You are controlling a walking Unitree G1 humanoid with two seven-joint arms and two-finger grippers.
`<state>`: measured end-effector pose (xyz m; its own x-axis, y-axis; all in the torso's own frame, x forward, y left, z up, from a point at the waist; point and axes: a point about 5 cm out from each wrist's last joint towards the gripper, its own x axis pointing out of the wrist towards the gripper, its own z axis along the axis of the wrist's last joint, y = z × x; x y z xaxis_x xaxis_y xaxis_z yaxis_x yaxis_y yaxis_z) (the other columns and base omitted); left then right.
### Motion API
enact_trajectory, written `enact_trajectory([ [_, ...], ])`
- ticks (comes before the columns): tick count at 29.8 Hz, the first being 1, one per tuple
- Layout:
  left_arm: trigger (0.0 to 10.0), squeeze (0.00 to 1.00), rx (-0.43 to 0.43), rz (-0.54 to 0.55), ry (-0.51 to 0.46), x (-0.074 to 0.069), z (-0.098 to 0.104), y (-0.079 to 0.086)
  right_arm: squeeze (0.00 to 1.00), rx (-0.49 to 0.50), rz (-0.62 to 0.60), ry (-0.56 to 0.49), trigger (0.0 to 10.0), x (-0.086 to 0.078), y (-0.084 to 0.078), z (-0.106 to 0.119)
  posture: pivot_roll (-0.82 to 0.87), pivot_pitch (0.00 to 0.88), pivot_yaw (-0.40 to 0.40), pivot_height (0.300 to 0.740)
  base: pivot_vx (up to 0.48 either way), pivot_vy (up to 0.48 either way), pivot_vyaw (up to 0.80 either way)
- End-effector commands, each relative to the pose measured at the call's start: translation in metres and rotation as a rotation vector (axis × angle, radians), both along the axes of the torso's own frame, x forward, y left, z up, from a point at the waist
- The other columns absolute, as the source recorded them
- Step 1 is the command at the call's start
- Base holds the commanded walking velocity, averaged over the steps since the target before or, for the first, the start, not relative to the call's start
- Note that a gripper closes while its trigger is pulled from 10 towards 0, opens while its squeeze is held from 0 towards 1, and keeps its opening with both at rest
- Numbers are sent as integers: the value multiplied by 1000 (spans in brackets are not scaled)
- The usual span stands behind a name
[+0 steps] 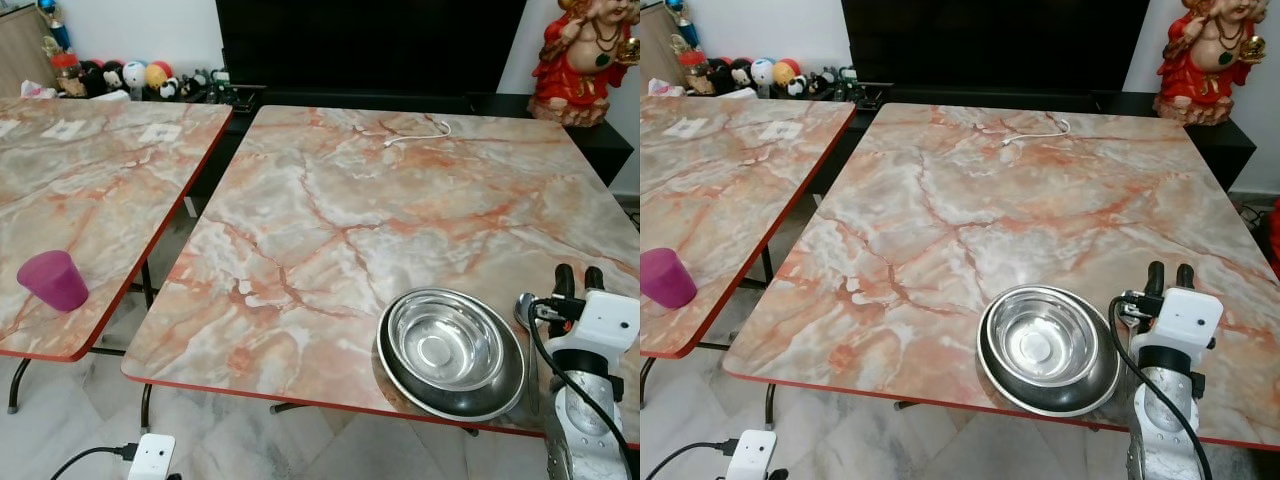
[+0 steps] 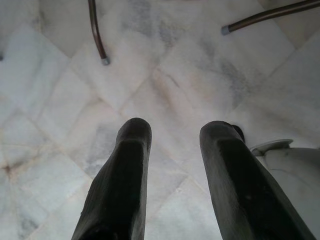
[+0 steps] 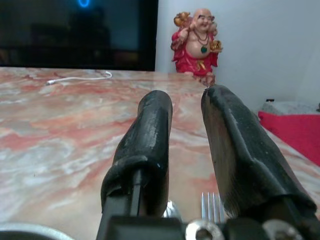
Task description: Setting the table
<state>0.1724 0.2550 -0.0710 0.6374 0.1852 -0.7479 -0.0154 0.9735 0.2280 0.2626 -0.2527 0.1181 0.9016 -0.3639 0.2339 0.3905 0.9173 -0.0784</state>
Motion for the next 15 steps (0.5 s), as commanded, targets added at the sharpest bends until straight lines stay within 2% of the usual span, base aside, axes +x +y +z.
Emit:
enact_trajectory([
  [1, 10000, 0, -9, 18, 9, -2, -2, -1, 0, -16, -3, -35, 10000, 2, -1, 9, 105, 0, -15, 740, 0, 450, 0],
  [15, 10000, 0, -3, 5, 15, -2, -1, 1, 0, -26, 21, -43, 10000, 3, 7, 10, 106, 0, -9, 740, 0, 467, 0],
])
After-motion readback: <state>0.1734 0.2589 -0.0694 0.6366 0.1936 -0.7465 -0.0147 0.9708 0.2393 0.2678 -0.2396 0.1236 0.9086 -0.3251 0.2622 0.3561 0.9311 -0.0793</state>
